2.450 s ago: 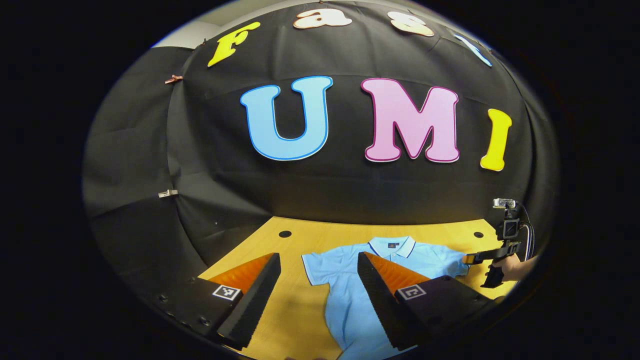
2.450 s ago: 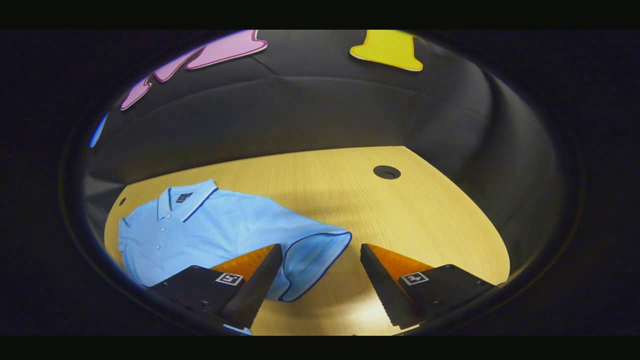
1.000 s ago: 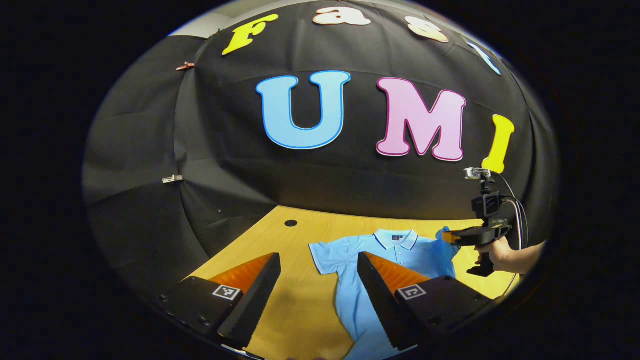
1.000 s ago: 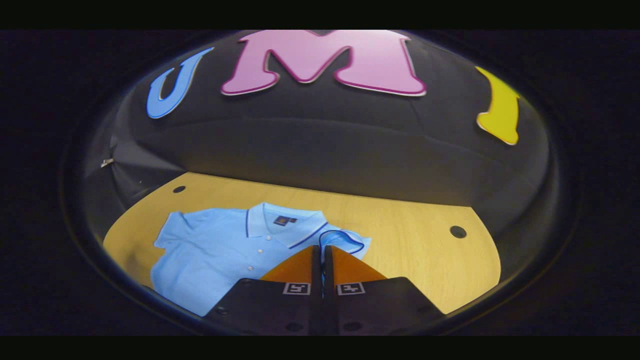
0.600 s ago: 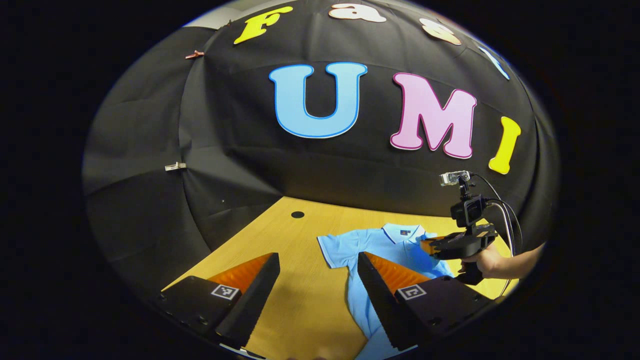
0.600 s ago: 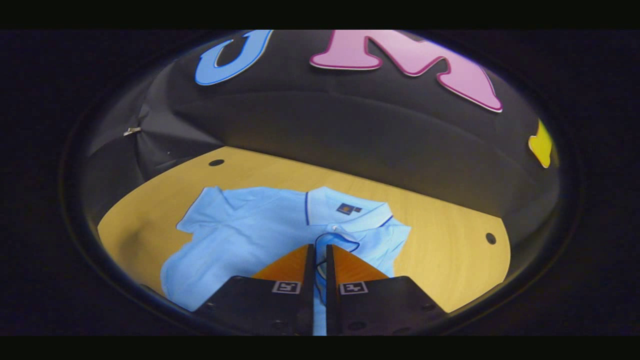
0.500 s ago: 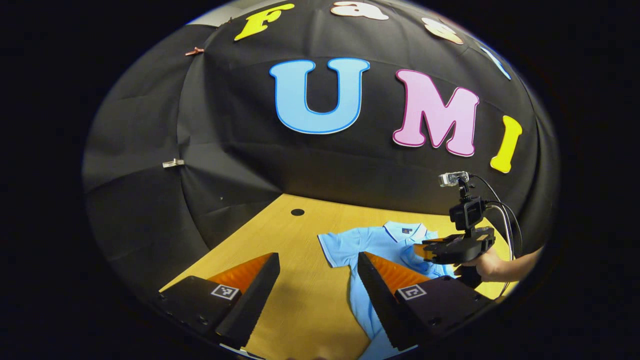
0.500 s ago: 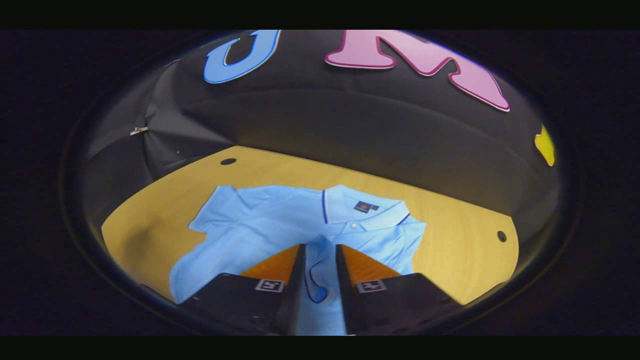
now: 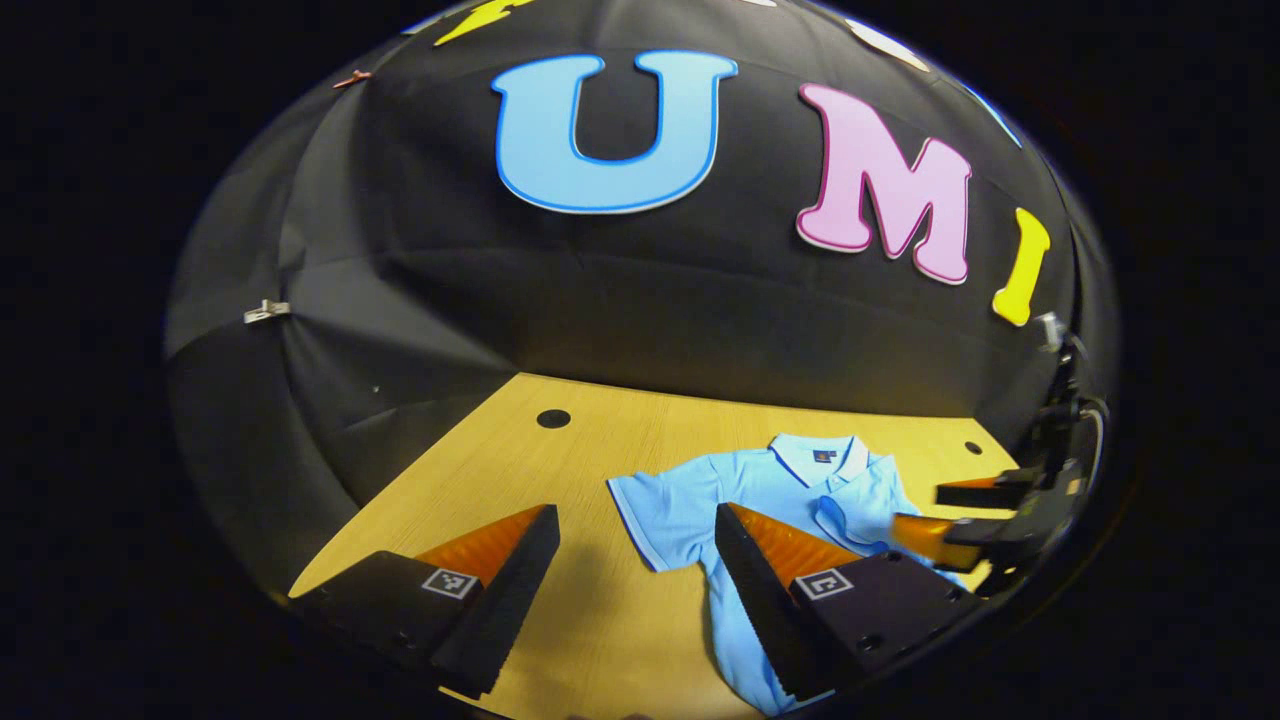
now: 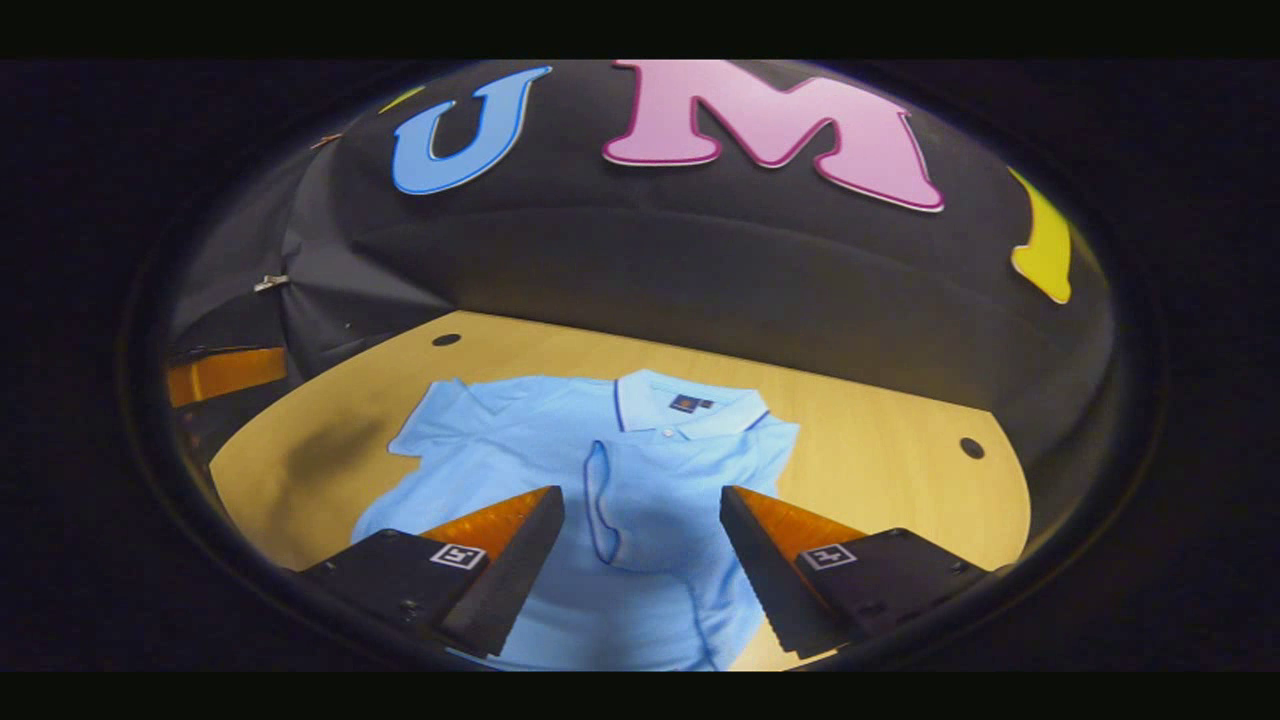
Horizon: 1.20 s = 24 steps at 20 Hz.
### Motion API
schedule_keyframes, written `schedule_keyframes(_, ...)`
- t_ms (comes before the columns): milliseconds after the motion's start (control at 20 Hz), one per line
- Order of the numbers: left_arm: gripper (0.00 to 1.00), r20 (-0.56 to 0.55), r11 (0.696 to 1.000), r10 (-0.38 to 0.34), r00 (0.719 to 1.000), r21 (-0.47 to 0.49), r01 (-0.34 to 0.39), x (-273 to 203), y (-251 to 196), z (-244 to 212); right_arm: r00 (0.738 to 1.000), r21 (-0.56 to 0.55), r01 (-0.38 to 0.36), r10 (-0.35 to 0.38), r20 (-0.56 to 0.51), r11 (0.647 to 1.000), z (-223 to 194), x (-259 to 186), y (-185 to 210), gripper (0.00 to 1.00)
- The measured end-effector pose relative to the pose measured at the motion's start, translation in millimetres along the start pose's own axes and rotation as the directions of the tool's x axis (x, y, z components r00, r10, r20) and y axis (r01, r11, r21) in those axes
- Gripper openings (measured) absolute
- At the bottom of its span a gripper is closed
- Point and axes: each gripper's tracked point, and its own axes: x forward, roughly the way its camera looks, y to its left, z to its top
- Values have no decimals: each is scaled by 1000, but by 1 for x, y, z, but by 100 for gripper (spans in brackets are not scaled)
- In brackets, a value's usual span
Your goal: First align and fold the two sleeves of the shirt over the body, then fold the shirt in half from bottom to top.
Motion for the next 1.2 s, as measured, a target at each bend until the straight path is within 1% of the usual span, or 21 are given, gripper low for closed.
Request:
schedule_keyframes(100, 99, -27, 999, -32, 999, -29, 31, 38, -4, -9, 999, 49, 45, -45, 3, 998, -5, -16, -26, 98)
schedule_keyframes(250, 98, -83, 998, -41, 996, -57, 36, 93, -4, -27, 992, 123, 122, -124, 4, 985, -15, -40, -65, 98)
schedule_keyframes(300, 94, -114, 998, -32, 993, -62, 25, 110, -1, -36, 989, 144, 146, -148, 5, 979, -17, -47, -76, 98)
schedule_keyframes(350, 99, -143, 998, -18, 989, -67, 8, 126, 2, -45, 986, 159, 167, -169, 2, 973, -22, -54, -86, 98)
schedule_keyframes(450, 98, -186, 998, -2, 982, -63, -10, 151, 7, -57, 980, 177, 199, -201, -4, 964, -29, -65, -102, 98)
schedule_keyframes(500, 99, -201, 999, 8, 980, -47, -18, 163, 9, -63, 977, 180, 212, -214, -9, 960, -32, -69, -109, 98)
schedule_keyframes(600, 99, -250, 1000, 29, 968, 0, -30, 181, 11, -77, 973, 178, 232, -232, -22, 956, -42, -75, -118, 96)
schedule_keyframes(650, 99, -248, 998, 60, 967, 44, -50, 186, 16, -76, 972, 178, 236, -235, -31, 955, -46, -77, -123, 98)
schedule_keyframes(700, 99, -244, 997, 56, 968, 74, -39, 194, 13, -77, 971, 179, 238, -235, -35, 955, -47, -79, -126, 96)
schedule_keyframes(750, 98, -248, 996, 49, 968, 80, -30, 196, 10, -76, 971, 181, 241, -237, -40, 954, -51, -79, -128, 98)
schedule_keyframes(800, 92, -251, 997, 44, 967, 74, -26, 196, 5, -73, 971, 184, 239, -235, -45, 953, -53, -80, -128, 98)
schedule_keyframes(850, 92, -256, 997, 38, 966, 79, -19, 197, 3, -73, 972, 189, 234, -229, -50, 954, -55, -78, -127, 98)
schedule_keyframes(900, 89, -258, 997, 22, 966, 78, -2, 197, -3, -75, 973, 193, 229, -222, -57, 954, -58, -77, -126, 98)
schedule_keyframes(1050, 42, -254, 997, -7, 967, 69, 25, 200, -19, -76, 977, 203, 213, -204, -63, 956, -61, -76, -124, 96)
schedule_keyframes(1150, 11, -248, 998, -24, 969, 44, 36, 199, -25, -76, 980, 208, 200, -191, -61, 957, -61, -76, -123, 99)
schedule_keyframes(1200, 9, -251, 999, -32, 968, 27, 40, 197, -27, -75, 980, 210, 196, -188, -57, 958, -61, -76, -123, 98)
